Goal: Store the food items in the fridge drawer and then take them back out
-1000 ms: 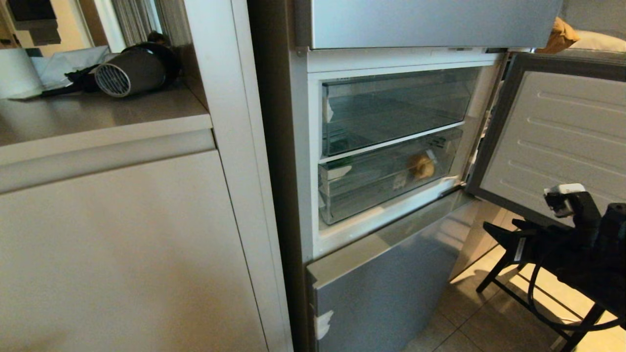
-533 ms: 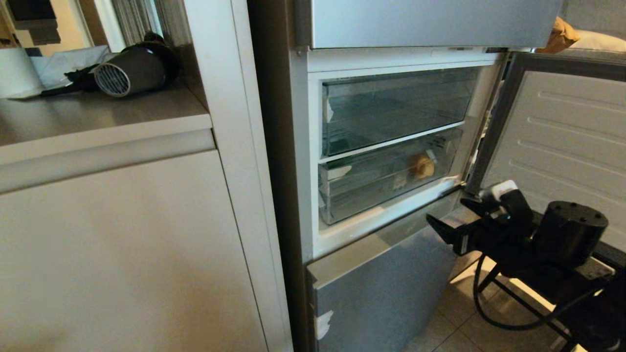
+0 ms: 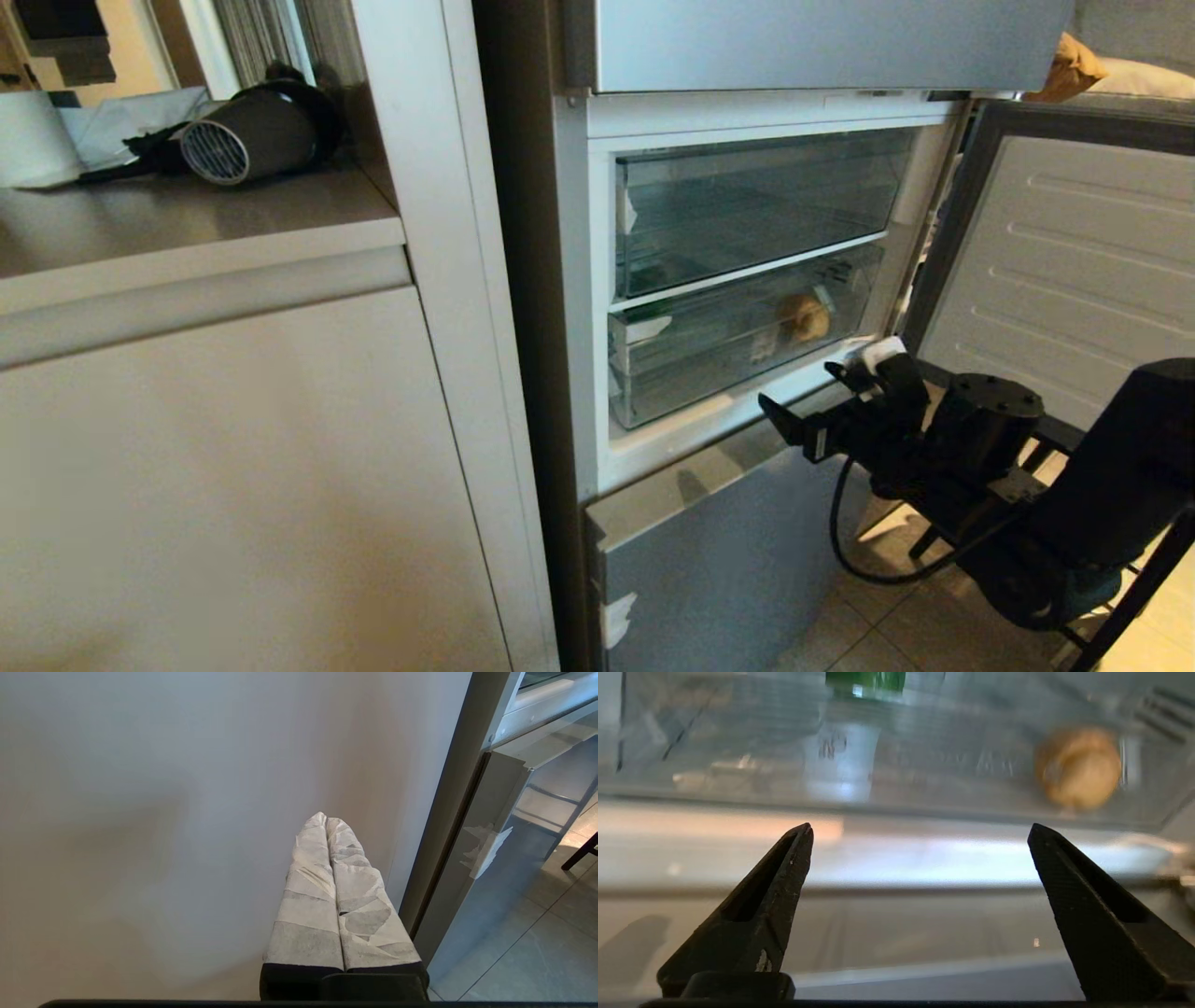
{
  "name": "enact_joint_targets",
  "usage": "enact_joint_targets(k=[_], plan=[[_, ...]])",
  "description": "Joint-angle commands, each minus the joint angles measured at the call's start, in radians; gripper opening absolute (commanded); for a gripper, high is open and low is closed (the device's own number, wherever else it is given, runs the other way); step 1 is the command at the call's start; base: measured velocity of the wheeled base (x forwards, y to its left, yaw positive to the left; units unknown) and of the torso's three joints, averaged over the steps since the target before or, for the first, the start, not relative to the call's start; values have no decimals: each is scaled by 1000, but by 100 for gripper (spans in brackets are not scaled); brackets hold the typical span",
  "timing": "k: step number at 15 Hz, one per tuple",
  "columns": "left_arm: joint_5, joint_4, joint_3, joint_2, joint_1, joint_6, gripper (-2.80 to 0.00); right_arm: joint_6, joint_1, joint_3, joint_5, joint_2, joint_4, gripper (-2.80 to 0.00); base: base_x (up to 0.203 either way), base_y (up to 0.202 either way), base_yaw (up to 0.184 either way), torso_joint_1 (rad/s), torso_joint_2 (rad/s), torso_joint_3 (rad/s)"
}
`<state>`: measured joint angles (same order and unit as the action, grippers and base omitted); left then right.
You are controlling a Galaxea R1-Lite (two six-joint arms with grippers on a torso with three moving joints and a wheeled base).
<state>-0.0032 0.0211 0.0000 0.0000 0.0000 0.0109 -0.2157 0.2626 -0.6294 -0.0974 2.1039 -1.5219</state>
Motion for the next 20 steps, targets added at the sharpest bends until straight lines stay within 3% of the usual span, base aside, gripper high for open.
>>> enact_joint_targets(k=[1, 4, 8, 13, 16, 20], plan=[[0, 0, 11, 2, 0, 1, -280, -6, 2, -29, -4, 24, -8, 0, 0, 0, 0, 0, 0, 0], [0, 0, 11, 2, 0, 0, -280, -16, 13, -19, -79, 22, -8, 0, 0, 0, 0, 0, 0, 0], [0, 0, 11, 2, 0, 1, -280, -209, 13, -5, -202, 22, -8, 0, 0, 0, 0, 0, 0, 0], [0, 0, 11, 2, 0, 0, -280, -302, 9, -33, -203, 35, -8, 0, 0, 0, 0, 0, 0, 0], [0, 0, 11, 2, 0, 0, -280, -317, -2, -49, -207, 21, -8, 0, 0, 0, 0, 0, 0, 0], [0, 0, 11, 2, 0, 1, -280, -303, -33, -200, -142, 21, -8, 0, 0, 0, 0, 0, 0, 0]])
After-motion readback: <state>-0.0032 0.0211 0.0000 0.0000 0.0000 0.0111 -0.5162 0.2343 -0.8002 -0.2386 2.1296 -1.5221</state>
